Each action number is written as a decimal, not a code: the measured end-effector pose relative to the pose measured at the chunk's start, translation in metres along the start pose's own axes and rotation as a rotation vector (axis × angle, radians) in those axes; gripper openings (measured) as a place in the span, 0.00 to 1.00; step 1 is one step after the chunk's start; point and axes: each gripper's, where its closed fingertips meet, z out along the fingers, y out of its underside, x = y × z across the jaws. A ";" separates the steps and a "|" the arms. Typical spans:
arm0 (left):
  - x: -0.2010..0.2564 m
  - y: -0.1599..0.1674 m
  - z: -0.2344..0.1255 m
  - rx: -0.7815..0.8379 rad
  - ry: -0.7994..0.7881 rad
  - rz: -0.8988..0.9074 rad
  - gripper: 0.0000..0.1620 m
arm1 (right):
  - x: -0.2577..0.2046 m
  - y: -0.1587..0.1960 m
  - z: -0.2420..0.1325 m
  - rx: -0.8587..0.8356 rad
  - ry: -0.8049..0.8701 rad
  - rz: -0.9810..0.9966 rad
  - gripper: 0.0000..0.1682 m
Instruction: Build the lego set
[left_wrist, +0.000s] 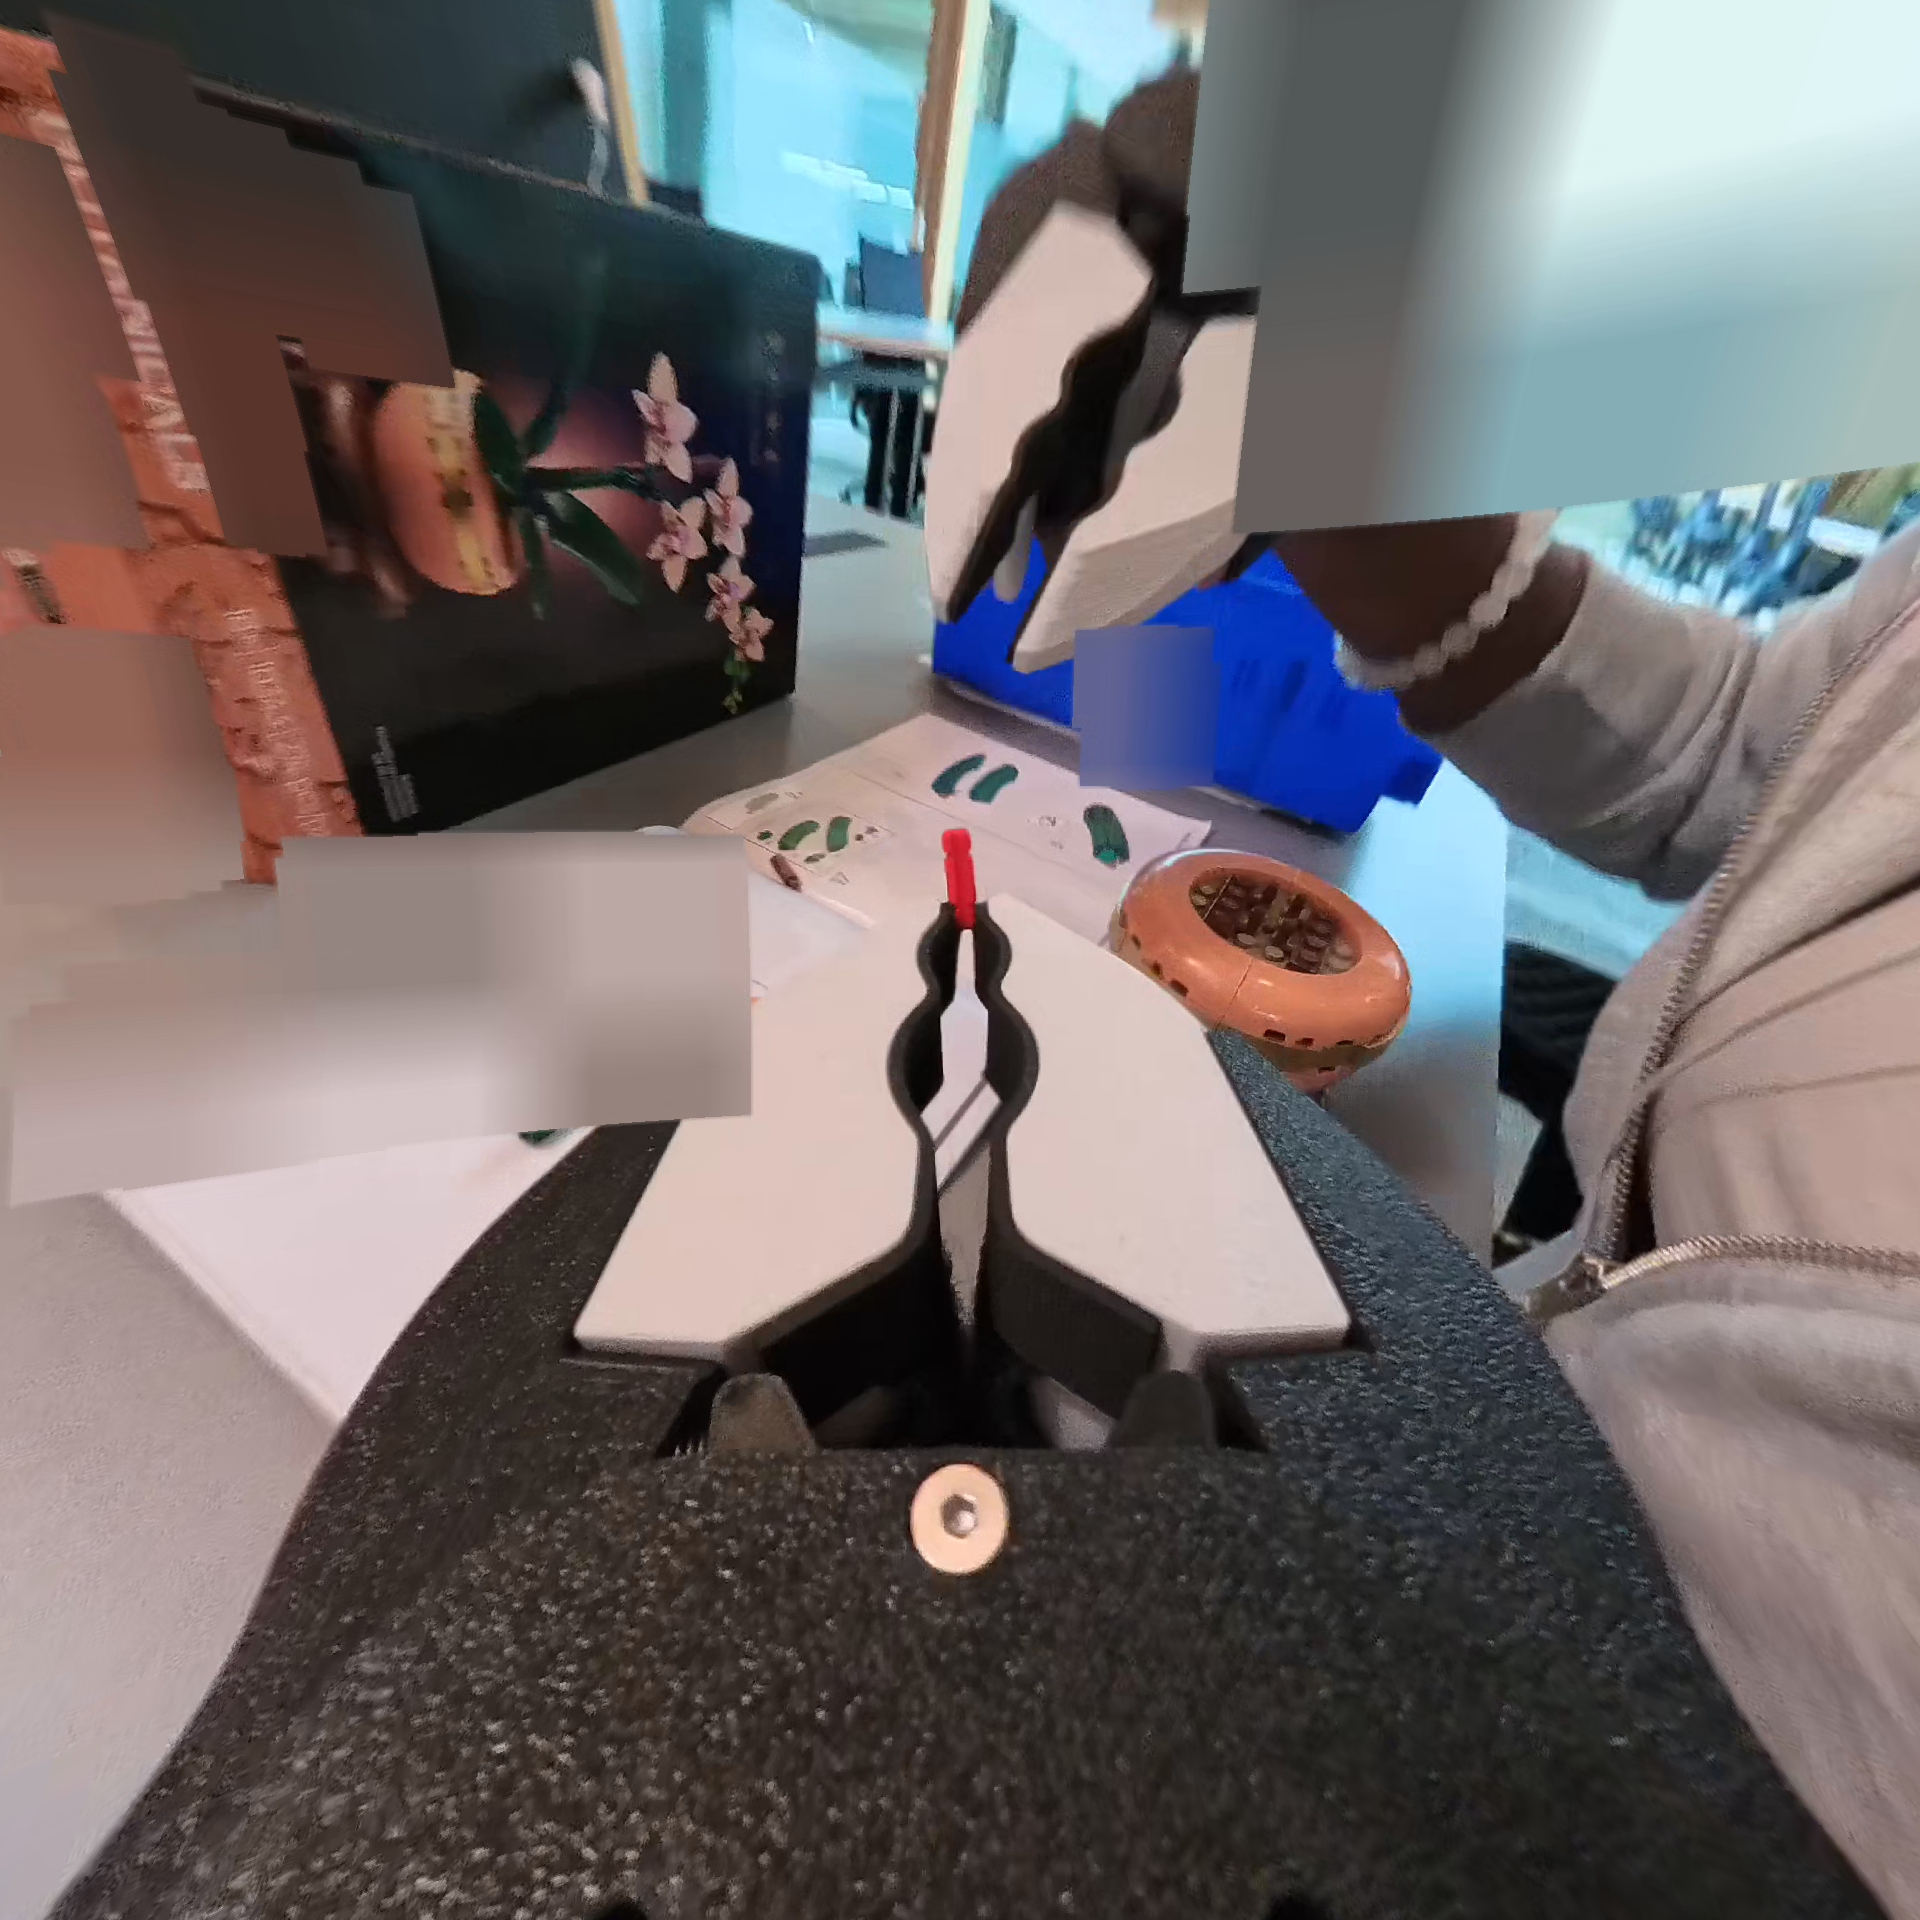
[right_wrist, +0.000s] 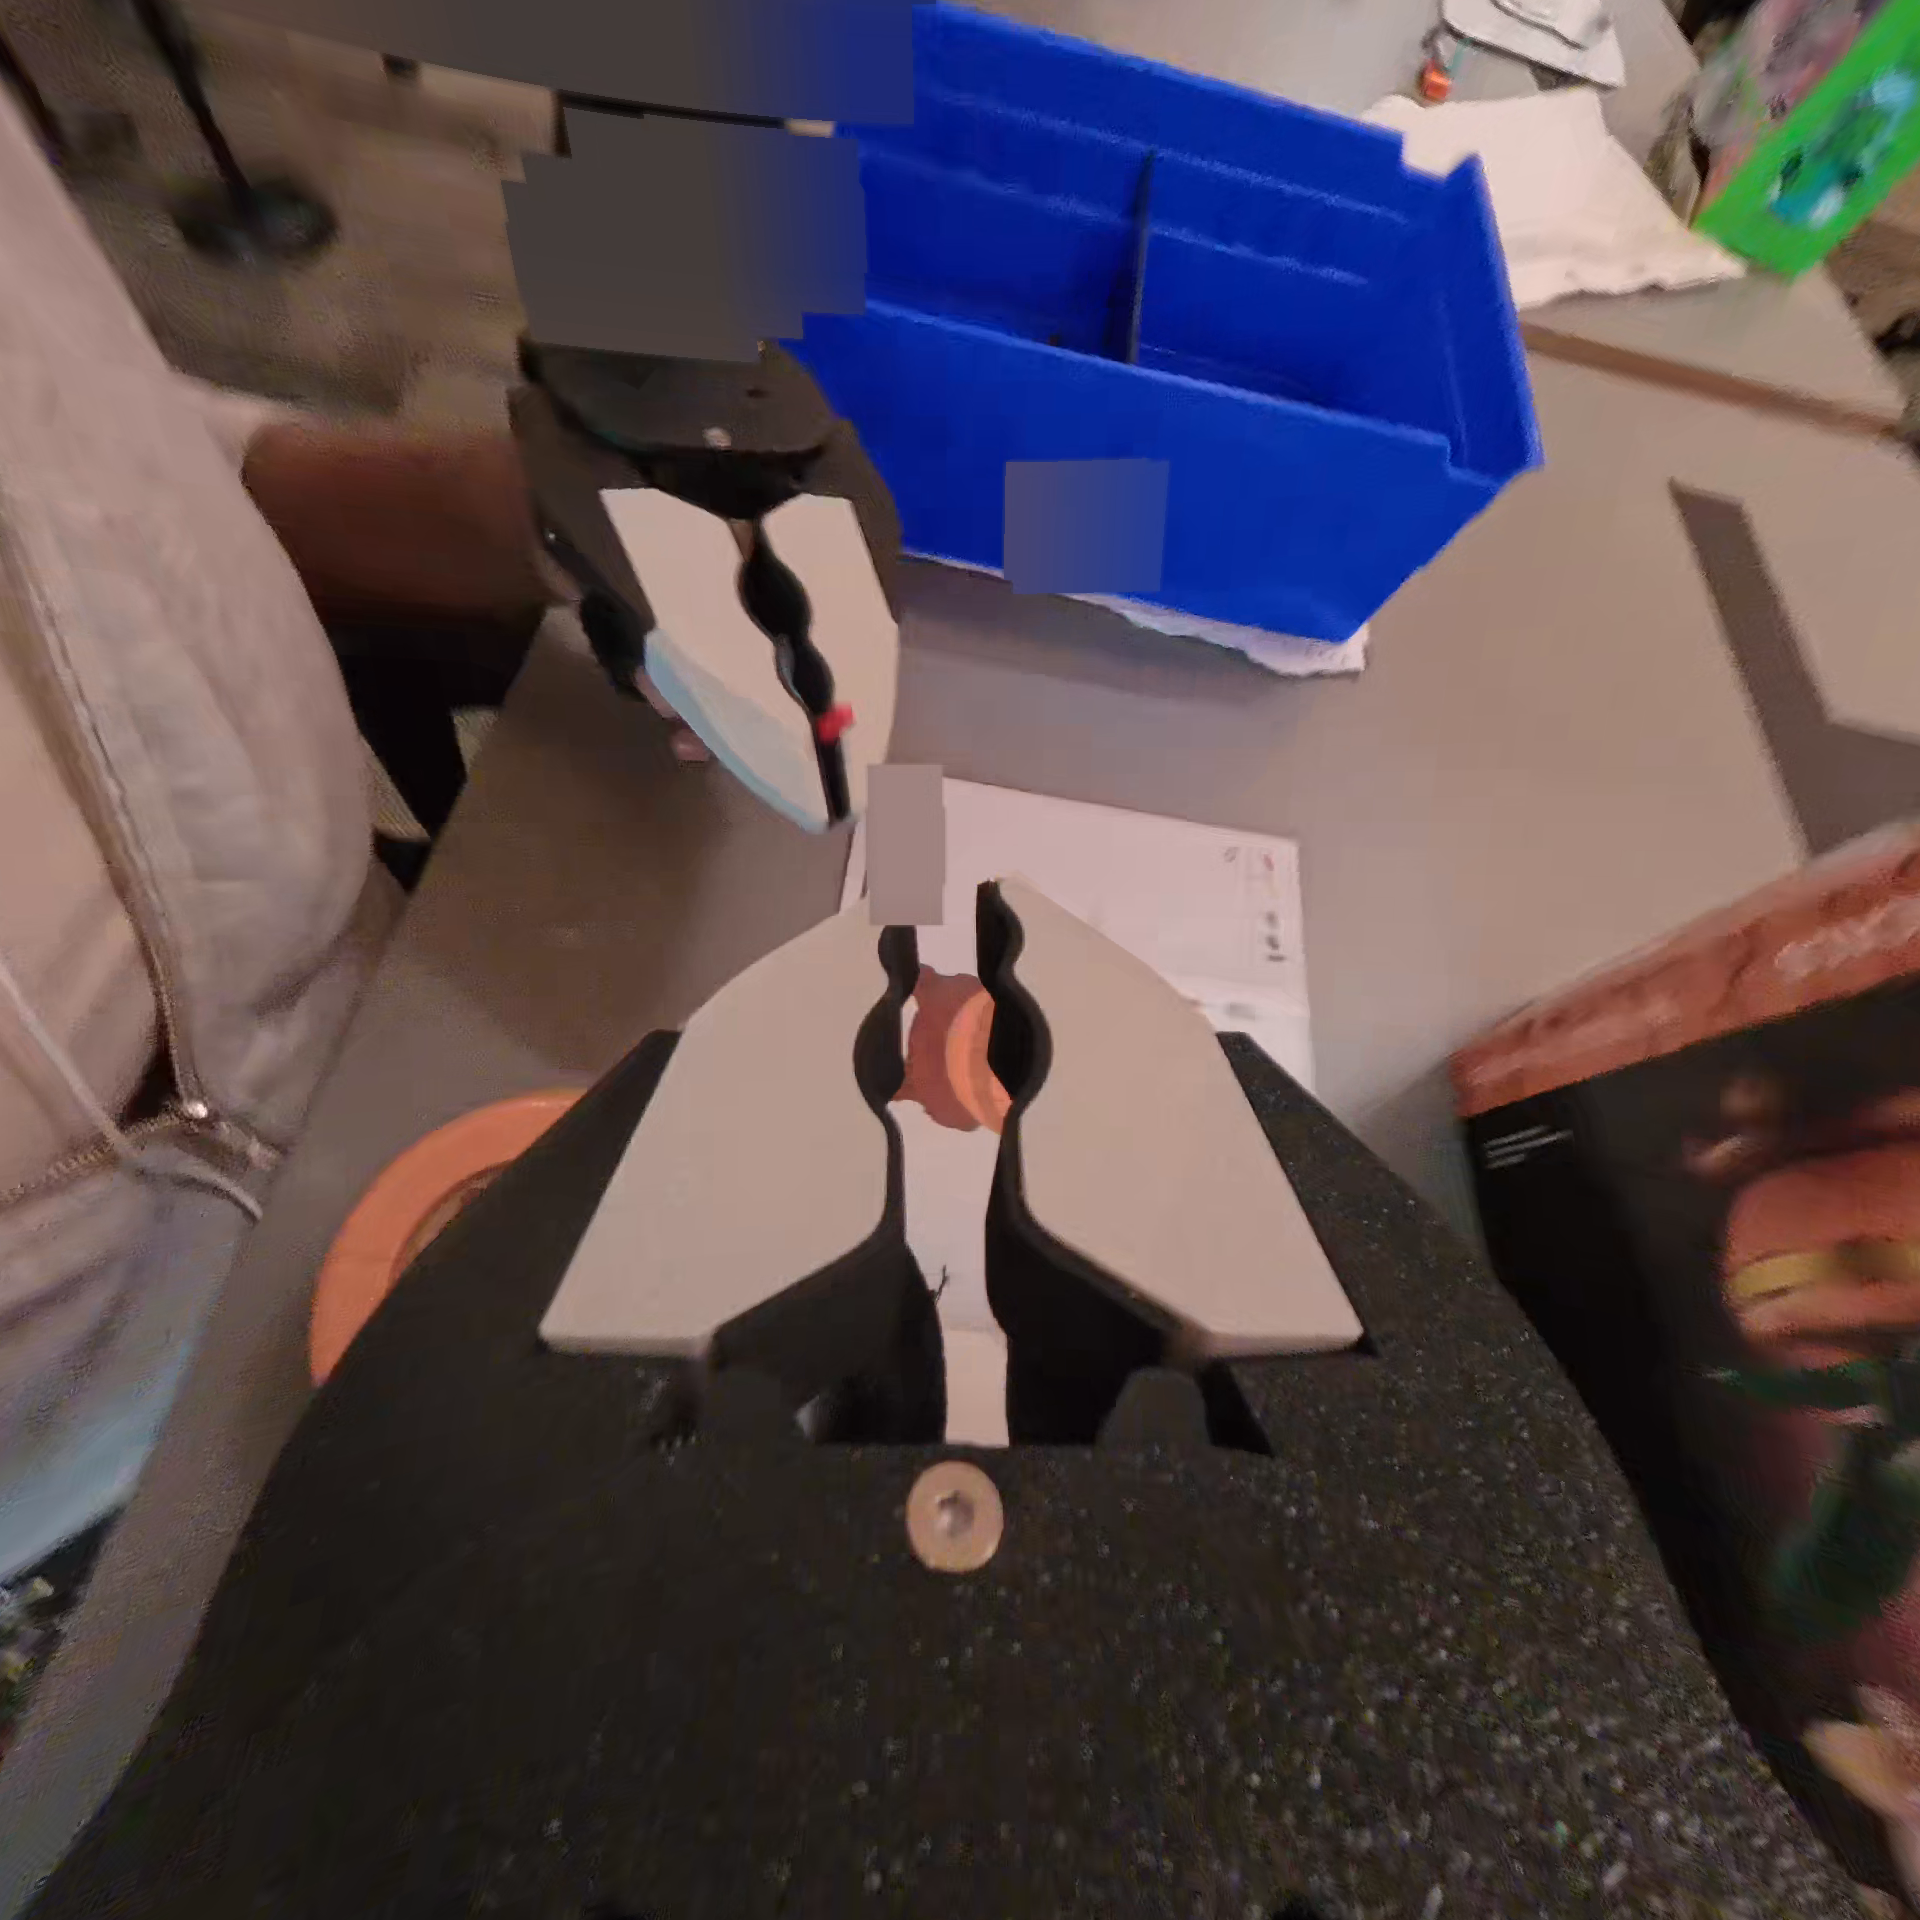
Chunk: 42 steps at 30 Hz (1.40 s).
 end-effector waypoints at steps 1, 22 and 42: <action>-0.004 0.000 -0.008 0.045 -0.011 -0.015 0.01 | 0.004 0.006 0.003 0.024 -0.003 0.063 0.07; -0.009 -0.006 -0.029 0.182 0.030 -0.041 0.01 | 0.024 0.099 0.064 -0.240 0.064 0.177 0.06; -0.007 -0.004 -0.027 0.161 0.040 -0.038 0.01 | 0.047 0.090 0.103 -0.188 0.049 0.177 0.05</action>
